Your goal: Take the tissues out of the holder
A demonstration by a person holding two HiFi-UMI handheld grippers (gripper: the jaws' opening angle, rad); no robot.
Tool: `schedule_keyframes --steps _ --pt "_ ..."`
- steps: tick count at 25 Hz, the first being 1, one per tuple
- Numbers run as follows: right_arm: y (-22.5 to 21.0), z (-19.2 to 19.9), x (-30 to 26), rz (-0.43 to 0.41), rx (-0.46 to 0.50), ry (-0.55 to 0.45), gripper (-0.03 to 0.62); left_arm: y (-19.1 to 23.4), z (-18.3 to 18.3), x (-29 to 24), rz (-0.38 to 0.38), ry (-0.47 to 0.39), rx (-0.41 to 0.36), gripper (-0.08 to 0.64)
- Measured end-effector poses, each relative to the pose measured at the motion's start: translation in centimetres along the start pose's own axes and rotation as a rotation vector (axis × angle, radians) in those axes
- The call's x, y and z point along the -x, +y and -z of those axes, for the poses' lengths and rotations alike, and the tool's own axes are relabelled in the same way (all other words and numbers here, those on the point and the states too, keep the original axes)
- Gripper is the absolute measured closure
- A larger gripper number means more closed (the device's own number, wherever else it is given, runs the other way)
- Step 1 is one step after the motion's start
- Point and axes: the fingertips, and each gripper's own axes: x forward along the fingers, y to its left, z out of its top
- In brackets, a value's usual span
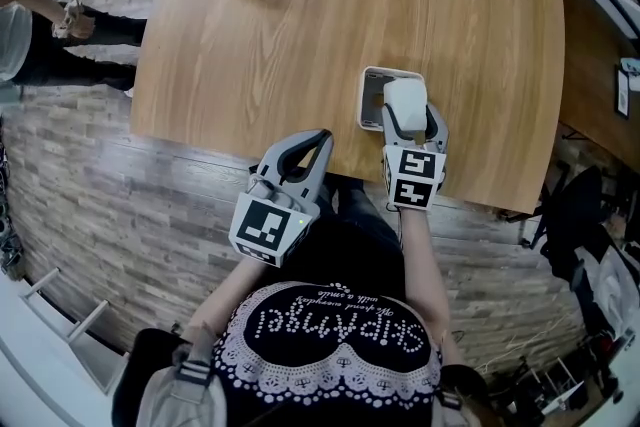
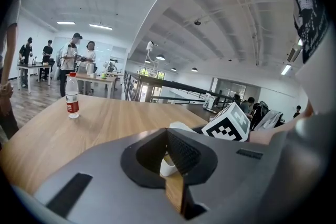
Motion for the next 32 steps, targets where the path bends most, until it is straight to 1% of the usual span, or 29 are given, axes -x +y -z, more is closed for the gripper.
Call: schedule_keyframes --steps 5,15,20,24,29,32 --pt "-0.3 -1.1 1.7 -0.013 -0.036 -0.063 0.295 -0.6 0.0 0.1 0.001 -0.007 -0.007 0.554" --pt "-1.3 -3.6 5.8 -0.027 -0.059 -0.173 0.295 -1.5 -0.6 0.2 -0.01 -0.032 -0.027 0.554" --pt "-2.1 -3.9 7.9 -0.027 -0.065 -0.204 0.295 -1.6 -0.5 0.6 -0.031 -0.035 -0.029 0.554" --pt "-2.3 -4.3 9.5 -0.026 -0.078 -0.232 0.295 -1.0 -0.9 0.9 -0.055 -0.052 -0.039 0.554" --pt "-1.9 -4.2 11.1 -0.032 -0.118 -0.253 0.295 0.1 -1.3 1.7 -0.088 -0.069 -0.054 0.554" --pt "-1.3 -3.8 11.8 -0.044 -0.129 -0.256 0.295 0.6 -1.4 2.5 -0.113 -0.073 -0.049 0.554"
